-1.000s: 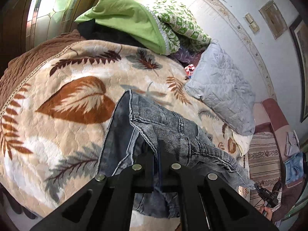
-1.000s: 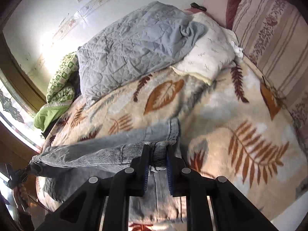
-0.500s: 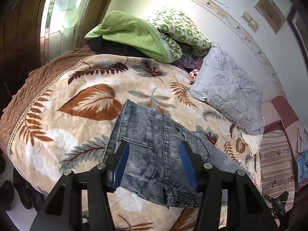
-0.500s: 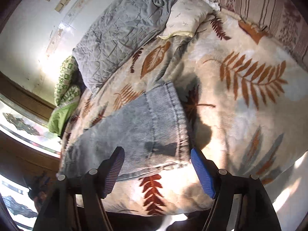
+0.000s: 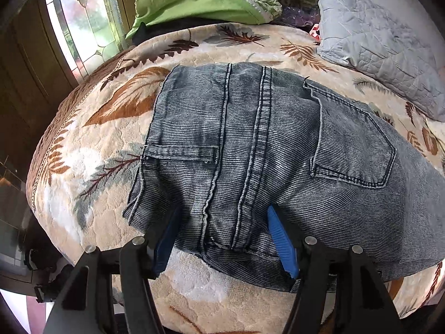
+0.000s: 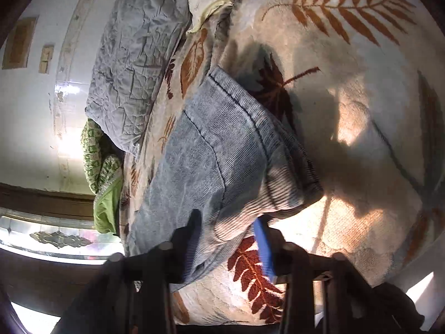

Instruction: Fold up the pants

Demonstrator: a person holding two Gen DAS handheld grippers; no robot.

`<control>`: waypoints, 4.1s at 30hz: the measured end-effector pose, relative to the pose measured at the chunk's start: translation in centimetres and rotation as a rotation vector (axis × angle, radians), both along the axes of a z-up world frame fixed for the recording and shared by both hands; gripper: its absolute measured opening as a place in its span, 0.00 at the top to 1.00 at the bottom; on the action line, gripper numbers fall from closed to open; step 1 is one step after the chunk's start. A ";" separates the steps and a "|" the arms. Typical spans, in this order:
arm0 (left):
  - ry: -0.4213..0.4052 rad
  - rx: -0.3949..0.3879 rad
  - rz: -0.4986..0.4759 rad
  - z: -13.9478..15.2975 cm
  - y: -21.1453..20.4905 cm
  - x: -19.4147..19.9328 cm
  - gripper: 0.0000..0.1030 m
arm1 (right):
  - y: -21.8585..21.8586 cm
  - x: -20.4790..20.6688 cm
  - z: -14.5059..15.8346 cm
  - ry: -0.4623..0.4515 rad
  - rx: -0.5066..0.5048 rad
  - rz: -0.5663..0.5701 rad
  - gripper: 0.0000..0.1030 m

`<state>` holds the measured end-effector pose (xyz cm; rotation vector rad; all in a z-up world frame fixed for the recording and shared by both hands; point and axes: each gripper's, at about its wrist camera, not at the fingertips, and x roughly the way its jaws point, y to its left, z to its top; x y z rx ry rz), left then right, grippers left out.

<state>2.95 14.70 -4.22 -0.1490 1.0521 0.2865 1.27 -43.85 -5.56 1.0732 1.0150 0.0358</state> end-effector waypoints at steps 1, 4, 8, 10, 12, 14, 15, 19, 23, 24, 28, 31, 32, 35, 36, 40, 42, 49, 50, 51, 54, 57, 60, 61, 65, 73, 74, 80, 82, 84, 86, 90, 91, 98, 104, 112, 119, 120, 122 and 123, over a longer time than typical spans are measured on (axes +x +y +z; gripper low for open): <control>0.007 -0.009 -0.002 0.0 0.2 0.0 0.36 | 0.1 0.2 0.5 0.007 -0.046 0.016 0.84; 0.015 -0.022 -0.003 0.0 0.2 0.1 0.36 | 0.7 0.0 3.5 -0.032 -0.258 0.043 0.86; 0.015 -0.023 -0.012 0.1 0.1 0.1 0.36 | 1.5 0.8 2.6 0.045 -0.385 0.121 0.84; 0.002 -0.072 -0.014 0.9 0.6 -0.3 0.36 | 0.8 0.2 0.9 0.065 -0.311 0.101 0.83; -0.049 -0.139 0.003 2.4 1.6 -1.4 0.36 | 0.1 -0.4 1.6 0.063 -0.281 0.075 0.72; -0.138 -0.187 0.045 4.3 2.8 -3.0 0.36 | 0.0 -1.2 3.3 0.024 -0.299 0.046 0.58; -0.178 -0.208 0.076 4.9 3.6 -3.7 0.35 | 0.0 -1.4 4.1 -0.003 -0.317 0.045 0.54; -0.216 -0.413 0.224 4.2 7.4 -4.8 0.35 | 1.3 -1.5 7.4 -0.129 -0.365 0.056 0.40; -0.138 -0.590 0.272 1.2 8.1 -3.7 0.36 | 3.2 0.4 6.7 -0.154 -0.337 0.138 0.38; -0.107 -0.618 0.292 0.4 7.9 -3.6 0.36 | 3.6 0.8 6.0 -0.148 -0.322 0.159 0.38; -0.055 -0.735 0.341 -1.2 7.3 -3.7 0.37 | 4.7 2.2 1.9 -0.052 -0.301 0.203 0.38; -0.071 -0.681 0.349 -0.8 7.1 -3.3 0.69 | 4.7 2.5 2.1 -0.055 -0.306 0.214 0.38; -0.071 -0.655 0.329 -0.6 6.8 -3.0 0.75 | 4.6 2.6 1.9 -0.048 -0.301 0.223 0.38; -0.083 -0.584 0.335 0.1 6.2 -3.0 0.80 | 4.4 2.6 1.7 -0.054 -0.288 0.232 0.38; -0.087 -0.556 0.340 0.4 5.9 -3.1 0.80 | 4.4 2.6 1.7 -0.053 -0.290 0.240 0.38; -0.037 -0.489 0.343 0.0 5.7 -3.8 0.66 | 4.8 3.1 1.9 -0.031 -0.317 0.293 0.38; -0.030 -0.474 0.384 0.5 6.5 -4.3 0.51 | 5.2 3.7 2.1 -0.001 -0.340 0.332 0.38; -0.280 -0.247 0.219 7.9 3.7 -3.1 0.49 | 9.2 6.6 8.7 -0.131 -0.412 0.444 0.38; -0.277 -0.217 0.166 8.1 2.8 -1.9 0.49 | 10.9 7.8 9.7 -0.177 -0.420 0.490 0.38; -0.273 -0.193 0.116 7.8 1.8 -0.7 0.49 | 12.9 9.1 10.7 -0.220 -0.430 0.544 0.38; -0.197 -0.053 0.034 4.6 -0.6 1.9 0.49 | 19.0 14.3 11.6 -0.305 -0.391 0.690 0.38; -0.138 -0.014 0.038 0.5 -0.4 2.2 0.48 | 25.3 19.3 10.8 -0.316 -0.406 0.819 0.38; -0.162 0.036 0.016 0.5 -0.5 1.7 0.43 | 30.6 23.0 8.7 -0.301 -0.466 0.934 0.38; -0.163 0.013 0.023 0.4 -0.1 1.7 0.42 | 31.9 24.1 7.8 -0.281 -0.459 0.971 0.38; -0.178 0.004 0.018 0.2 0.1 1.6 0.40 | 35.1 26.7 4.6 -0.217 -0.465 1.029 0.38; -0.192 -0.016 0.026 0.0 0.4 1.7 0.39 | 37.8 26.6 3.7 -0.202 -0.637 1.092 0.95; -0.192 -0.014 0.025 0.0 0.4 1.7 0.39 | 38.1 26.4 4.1 -0.221 -0.687 1.084 0.95; -0.192 -0.007 0.021 -0.1 0.4 1.8 0.38 | 39.9 26.3 4.1 -0.264 -0.934 1.023 0.98; -0.193 -0.007 0.022 -0.1 0.3 1.8 0.38 | 39.5 26.6 3.2 -0.244 -0.953 0.996 0.98; -0.193 -0.008 0.023 -0.1 0.4 1.9 0.38 | 38.3 27.0 3.0 -0.199 -0.882 0.955 0.98; -0.193 -0.010 0.025 -0.1 0.4 1.9 0.38 | 37.0 26.5 4.6 -0.237 -0.842 0.897 0.97; -0.194 -0.016 0.030 -0.1 0.5 1.9 0.38 | 33.8 23.5 8.1 -0.279 -0.704 0.800 0.96; -0.195 -0.019 0.030 -0.1 0.5 1.9 0.38 | 33.3 22.4 8.3 -0.277 -0.656 0.808 0.96; -0.202 -0.014 0.026 0.0 0.3 1.8 0.36 | 32.5 21.4 1.5 -0.102 -0.503 0.825 0.96; -0.210 -0.024 0.021 0.0 0.5 1.6 0.36 | 31.5 18.0 6.0 -0.200 -0.541 0.765 0.95; -0.226 -0.002 0.031 0.0 0.3 1.5 0.33 | 27.0 16.3 3.4 -0.131 -0.526 0.697 0.15; -0.262 0.008 0.032 1.4 -0.3 0.6 0.33 | 15.6 11.7 6.9 -0.207 -0.338 0.454 0.16; -0.278 0.017 0.020 1.9 -0.7 0.2 0.33 | 13.2 11.5 6.6 -0.186 -0.334 0.399 0.15; -0.294 0.024 -0.009 2.7 -1.8 -0.5 0.32 | 7.8 11.4 5.4 -0.151 -0.324 0.245 0.15; -0.289 0.019 -0.023 2.9 -2.5 -0.6 0.31 | 5.2 11.8 4.4 -0.142 -0.319 0.168 0.15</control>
